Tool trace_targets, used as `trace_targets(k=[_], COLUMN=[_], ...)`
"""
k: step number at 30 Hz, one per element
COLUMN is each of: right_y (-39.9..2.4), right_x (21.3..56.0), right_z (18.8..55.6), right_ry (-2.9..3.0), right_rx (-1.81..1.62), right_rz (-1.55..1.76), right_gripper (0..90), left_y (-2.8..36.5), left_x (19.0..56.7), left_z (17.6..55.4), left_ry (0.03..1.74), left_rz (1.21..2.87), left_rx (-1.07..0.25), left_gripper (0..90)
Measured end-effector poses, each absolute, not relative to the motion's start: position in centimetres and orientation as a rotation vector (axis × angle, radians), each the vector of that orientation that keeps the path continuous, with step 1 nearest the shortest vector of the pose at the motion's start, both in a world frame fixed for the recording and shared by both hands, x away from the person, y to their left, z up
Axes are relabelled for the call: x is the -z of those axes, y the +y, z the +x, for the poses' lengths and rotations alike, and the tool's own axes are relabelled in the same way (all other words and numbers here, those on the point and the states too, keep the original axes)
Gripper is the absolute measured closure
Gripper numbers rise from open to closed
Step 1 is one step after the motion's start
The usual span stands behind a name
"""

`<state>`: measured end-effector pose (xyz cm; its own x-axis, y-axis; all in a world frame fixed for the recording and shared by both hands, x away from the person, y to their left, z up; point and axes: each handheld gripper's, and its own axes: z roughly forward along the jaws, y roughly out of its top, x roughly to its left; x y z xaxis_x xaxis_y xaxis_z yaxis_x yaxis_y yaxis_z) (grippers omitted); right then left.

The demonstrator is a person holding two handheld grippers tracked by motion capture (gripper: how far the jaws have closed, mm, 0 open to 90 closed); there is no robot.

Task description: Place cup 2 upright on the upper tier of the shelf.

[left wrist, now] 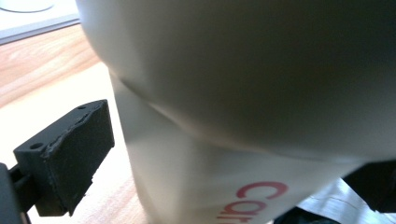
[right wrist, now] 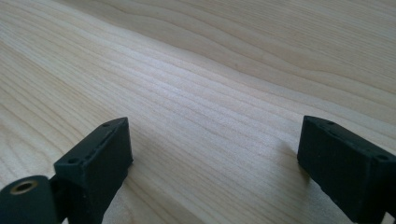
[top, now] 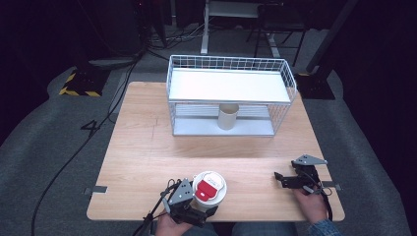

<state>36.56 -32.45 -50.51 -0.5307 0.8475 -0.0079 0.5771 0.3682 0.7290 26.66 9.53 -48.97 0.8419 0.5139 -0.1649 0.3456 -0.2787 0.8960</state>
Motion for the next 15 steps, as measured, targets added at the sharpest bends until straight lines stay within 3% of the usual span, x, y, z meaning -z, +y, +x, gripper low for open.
trace_targets(k=[15], right_y=[-32.45], right_x=[50.51], right_z=[36.56], right_ry=[2.252], right_rx=[-0.969], right_rz=[1.243], right_gripper=[10.2], left_y=[8.90], left_x=[49.53], left_z=[26.32], left_ry=[0.610], left_rz=[1.884], left_rx=[-0.226], left_gripper=[12.0])
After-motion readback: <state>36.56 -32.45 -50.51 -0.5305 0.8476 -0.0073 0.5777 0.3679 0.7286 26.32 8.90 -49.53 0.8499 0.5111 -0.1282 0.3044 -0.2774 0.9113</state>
